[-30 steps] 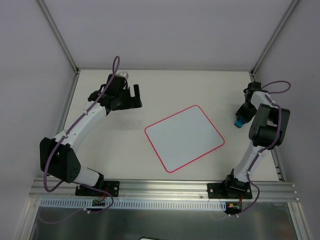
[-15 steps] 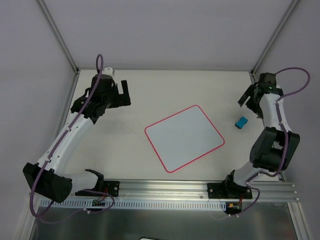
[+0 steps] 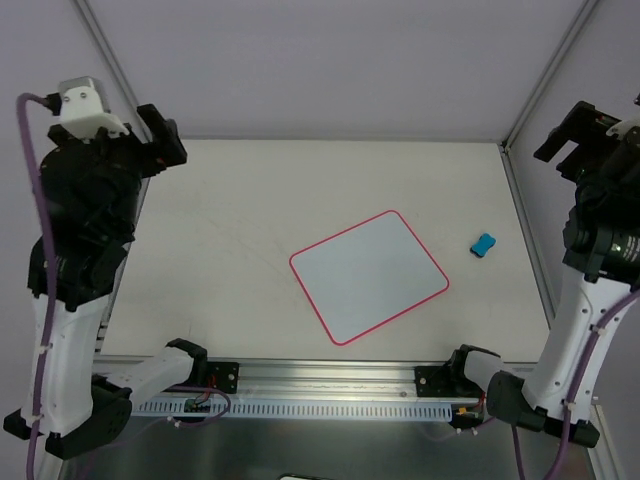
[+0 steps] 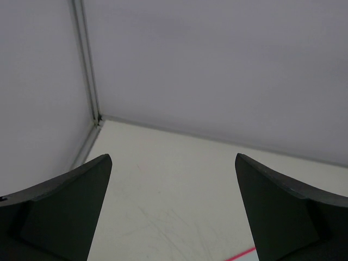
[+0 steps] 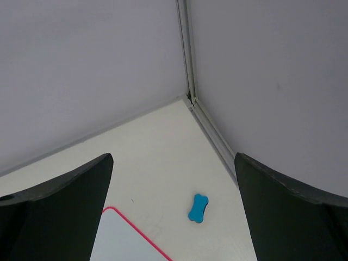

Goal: Erase the whiteboard

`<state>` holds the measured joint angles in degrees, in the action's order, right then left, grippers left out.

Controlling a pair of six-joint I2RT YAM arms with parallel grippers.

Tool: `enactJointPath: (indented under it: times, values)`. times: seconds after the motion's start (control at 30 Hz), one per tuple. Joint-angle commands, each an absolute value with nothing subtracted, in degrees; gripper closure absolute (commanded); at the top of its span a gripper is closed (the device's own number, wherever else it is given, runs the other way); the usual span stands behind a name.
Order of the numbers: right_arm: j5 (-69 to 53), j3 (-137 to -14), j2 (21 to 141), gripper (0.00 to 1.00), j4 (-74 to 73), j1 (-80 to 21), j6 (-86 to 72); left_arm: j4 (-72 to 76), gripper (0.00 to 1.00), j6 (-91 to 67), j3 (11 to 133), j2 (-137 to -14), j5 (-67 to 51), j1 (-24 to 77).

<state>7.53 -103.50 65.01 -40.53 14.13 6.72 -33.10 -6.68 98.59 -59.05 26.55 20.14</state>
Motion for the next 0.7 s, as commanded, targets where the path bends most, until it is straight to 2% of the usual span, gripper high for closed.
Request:
enactJointPath:
  times: [0.0, 0.2, 0.67]
  values:
    - [5.36, -106.69, 61.89, 0.01, -39.82, 14.24, 11.51, -32.08, 0.01, 1.91, 104.58, -57.57, 33.83, 19.69]
    - [4.04, -107.93, 57.84, 0.01, -38.15, 13.98, 11.86, -31.9, 0.01, 5.89, 111.53, -55.91, 35.86, 19.69]
    - [-1.49, -108.81, 57.57, 0.01, -35.77, 13.36, 10.2, -31.55, 0.01, 5.98, 111.19, -52.65, 35.77, 20.21]
